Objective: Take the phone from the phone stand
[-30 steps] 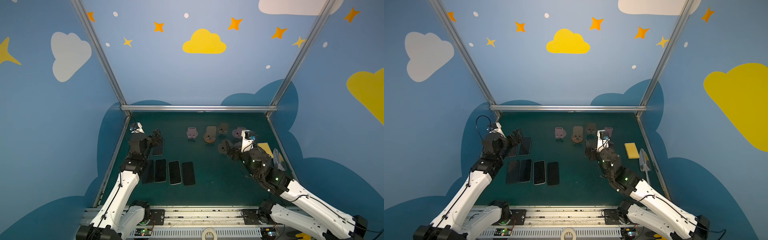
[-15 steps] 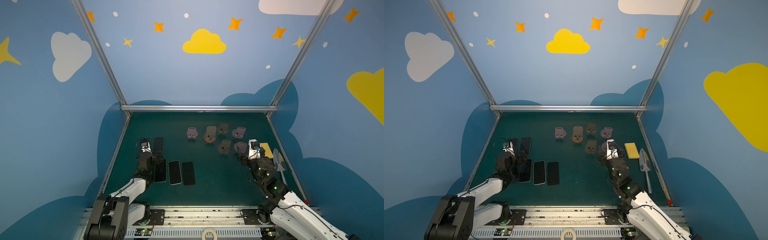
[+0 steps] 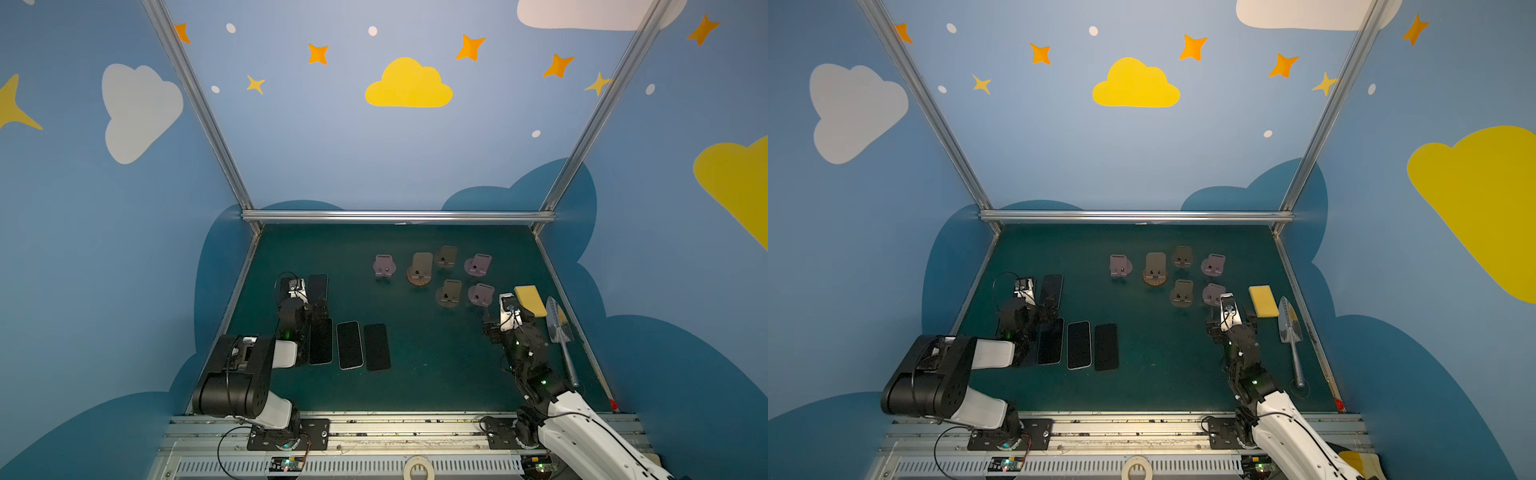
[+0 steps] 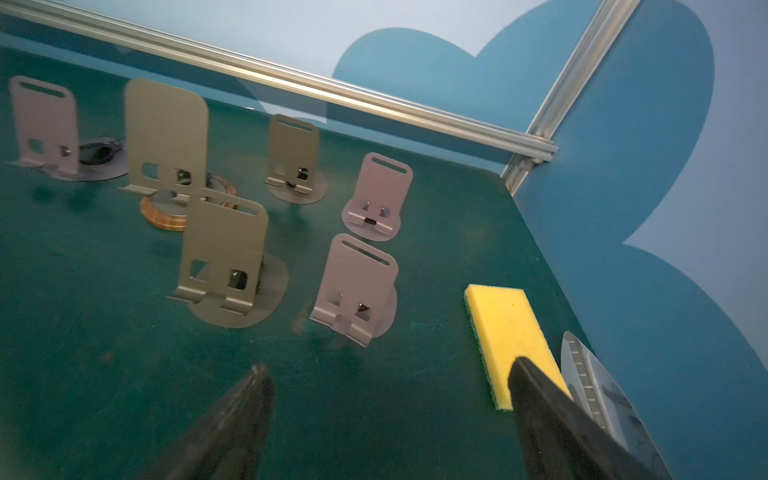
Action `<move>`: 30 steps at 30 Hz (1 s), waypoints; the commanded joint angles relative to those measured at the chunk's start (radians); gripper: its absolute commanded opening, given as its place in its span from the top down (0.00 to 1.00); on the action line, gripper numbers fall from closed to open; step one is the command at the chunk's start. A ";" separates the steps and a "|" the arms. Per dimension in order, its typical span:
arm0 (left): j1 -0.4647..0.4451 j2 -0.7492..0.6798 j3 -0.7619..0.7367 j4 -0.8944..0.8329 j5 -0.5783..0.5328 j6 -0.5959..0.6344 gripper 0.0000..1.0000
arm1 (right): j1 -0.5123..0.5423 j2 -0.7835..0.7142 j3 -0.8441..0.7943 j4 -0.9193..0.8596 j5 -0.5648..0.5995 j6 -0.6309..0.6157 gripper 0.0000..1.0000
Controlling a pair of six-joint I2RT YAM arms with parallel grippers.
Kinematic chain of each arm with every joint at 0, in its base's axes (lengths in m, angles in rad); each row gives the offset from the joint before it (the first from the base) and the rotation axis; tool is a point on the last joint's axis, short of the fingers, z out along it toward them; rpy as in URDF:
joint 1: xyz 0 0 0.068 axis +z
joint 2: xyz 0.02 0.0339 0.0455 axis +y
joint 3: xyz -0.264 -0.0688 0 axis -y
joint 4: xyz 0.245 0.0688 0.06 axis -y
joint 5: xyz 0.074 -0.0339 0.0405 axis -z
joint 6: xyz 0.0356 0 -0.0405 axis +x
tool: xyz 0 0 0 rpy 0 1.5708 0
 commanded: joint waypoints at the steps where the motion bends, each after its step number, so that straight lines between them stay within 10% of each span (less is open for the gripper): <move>1: 0.020 0.014 0.073 -0.066 0.032 -0.017 0.00 | -0.069 0.138 -0.007 0.132 -0.039 0.069 0.11; 19: 0.040 0.016 0.090 -0.098 0.046 -0.034 0.00 | -0.271 0.631 0.063 0.524 -0.243 0.113 0.11; 30: 0.040 0.016 0.089 -0.098 0.046 -0.033 0.00 | -0.306 0.705 0.270 0.196 -0.183 0.238 0.11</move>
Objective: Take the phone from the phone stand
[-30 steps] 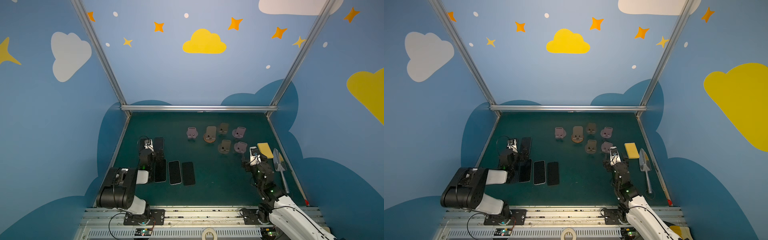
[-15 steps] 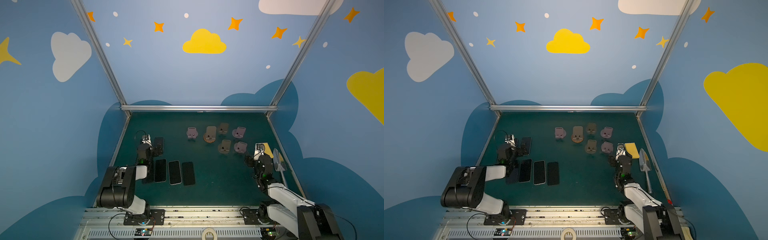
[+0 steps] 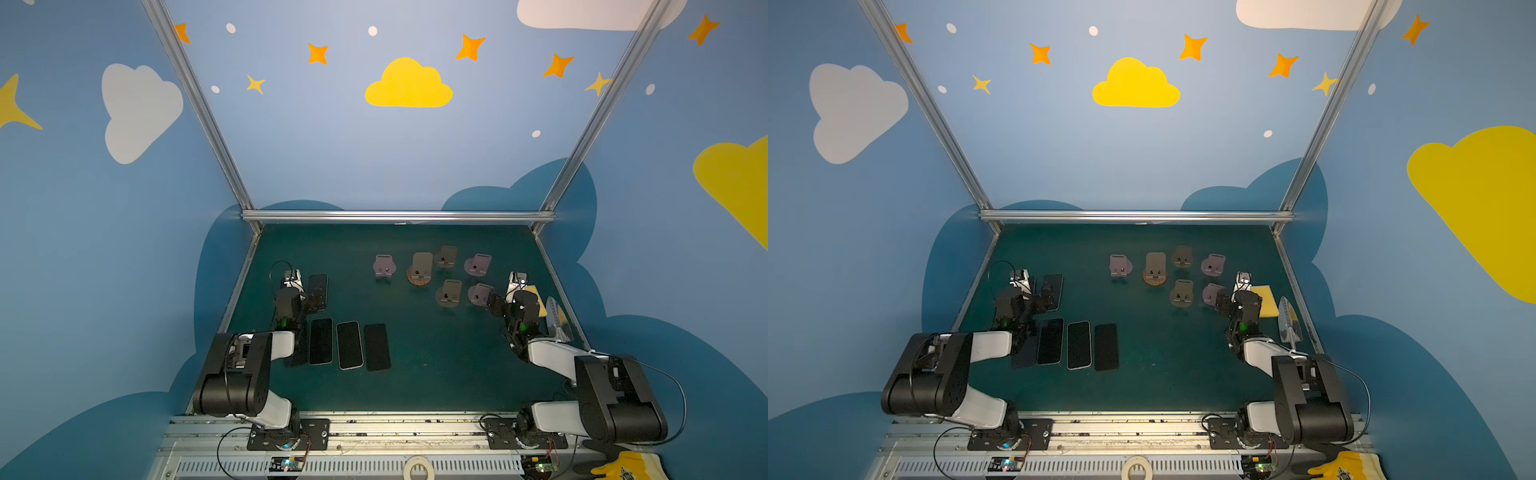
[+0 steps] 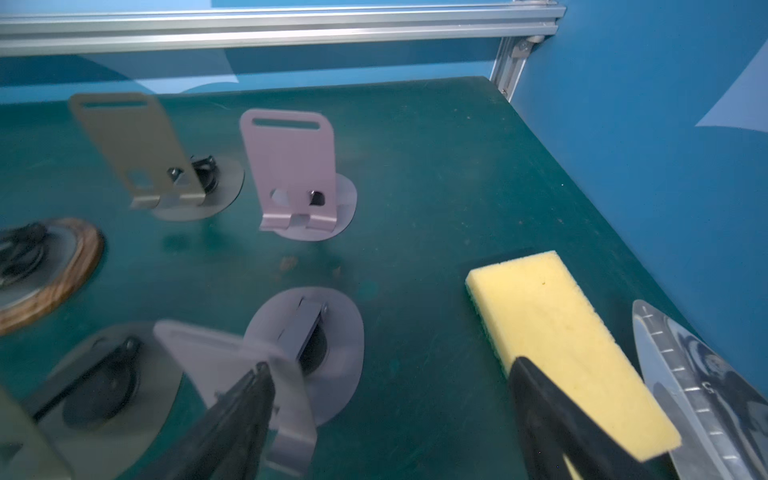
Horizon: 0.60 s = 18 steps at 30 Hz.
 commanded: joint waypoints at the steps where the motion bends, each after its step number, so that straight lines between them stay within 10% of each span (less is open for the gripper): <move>1: 0.003 0.010 0.002 -0.008 0.008 -0.003 0.00 | -0.022 0.040 0.070 -0.138 -0.015 0.040 0.11; 18: 0.003 0.011 0.002 -0.008 0.008 -0.002 0.00 | -0.031 0.067 0.112 -0.185 -0.029 0.040 0.11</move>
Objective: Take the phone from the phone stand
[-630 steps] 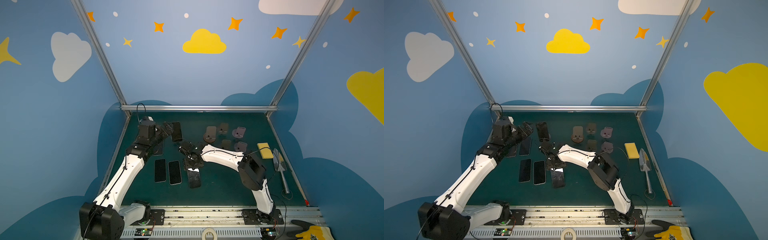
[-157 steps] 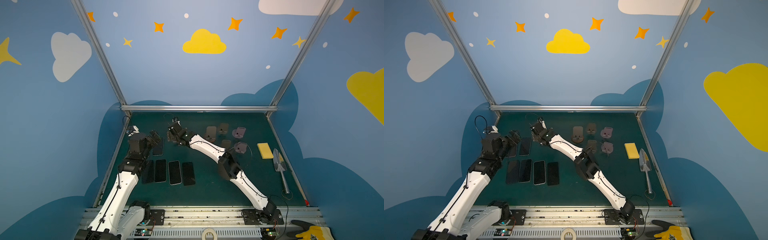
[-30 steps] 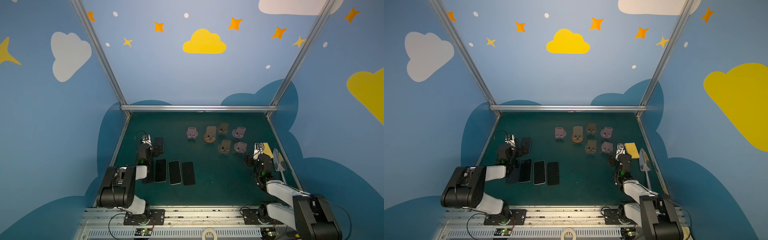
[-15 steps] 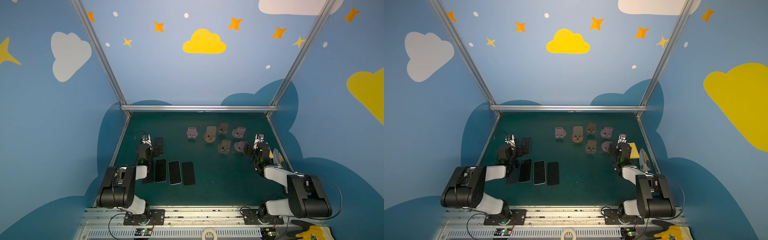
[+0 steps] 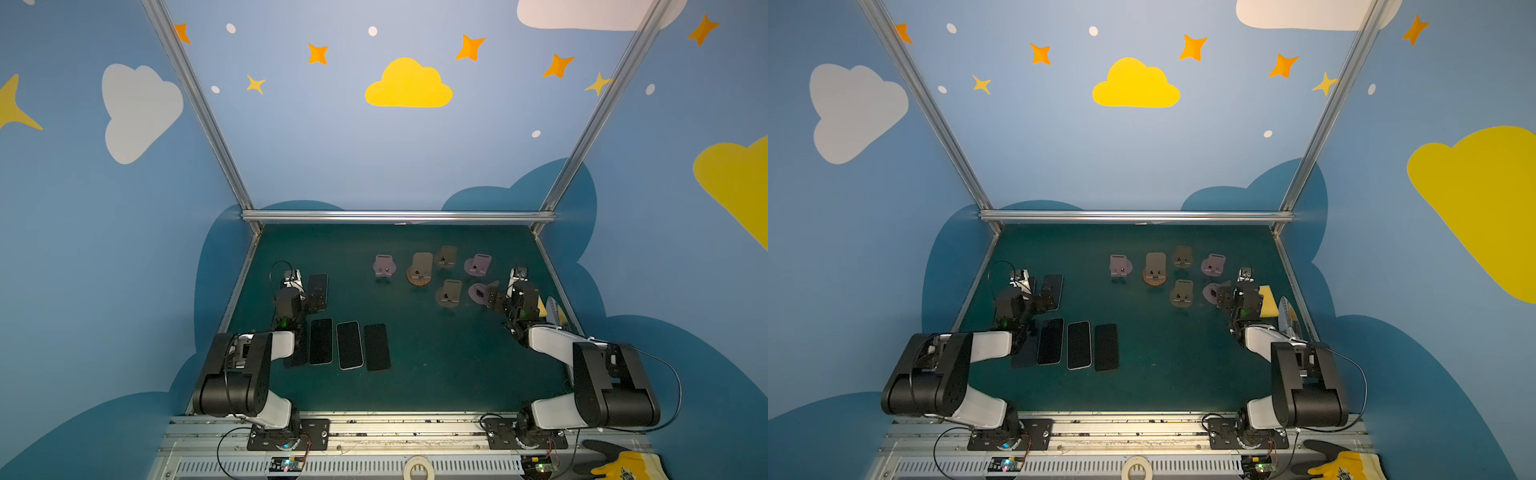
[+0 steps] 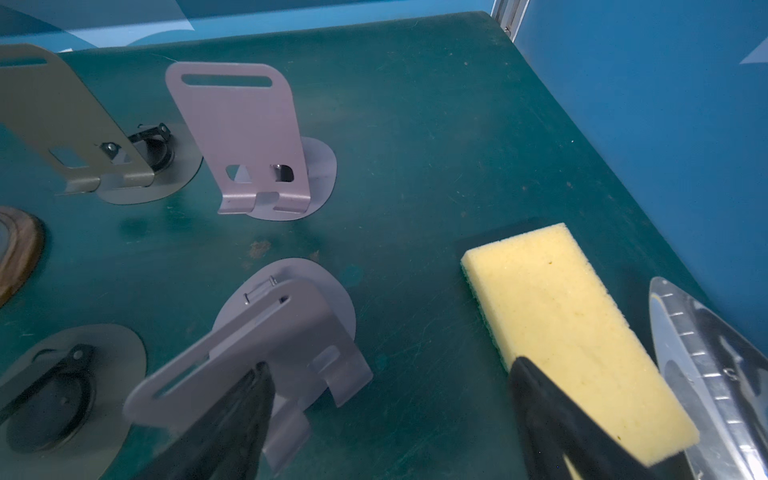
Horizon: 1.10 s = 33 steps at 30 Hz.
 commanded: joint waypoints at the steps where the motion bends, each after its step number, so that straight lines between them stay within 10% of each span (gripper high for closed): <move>1: 0.003 0.010 0.004 -0.007 0.008 -0.003 0.00 | -0.004 0.006 0.019 -0.016 -0.004 0.011 0.11; 33: 0.002 0.010 0.003 -0.008 0.008 -0.002 0.00 | -0.005 0.008 0.020 -0.019 -0.006 0.010 0.11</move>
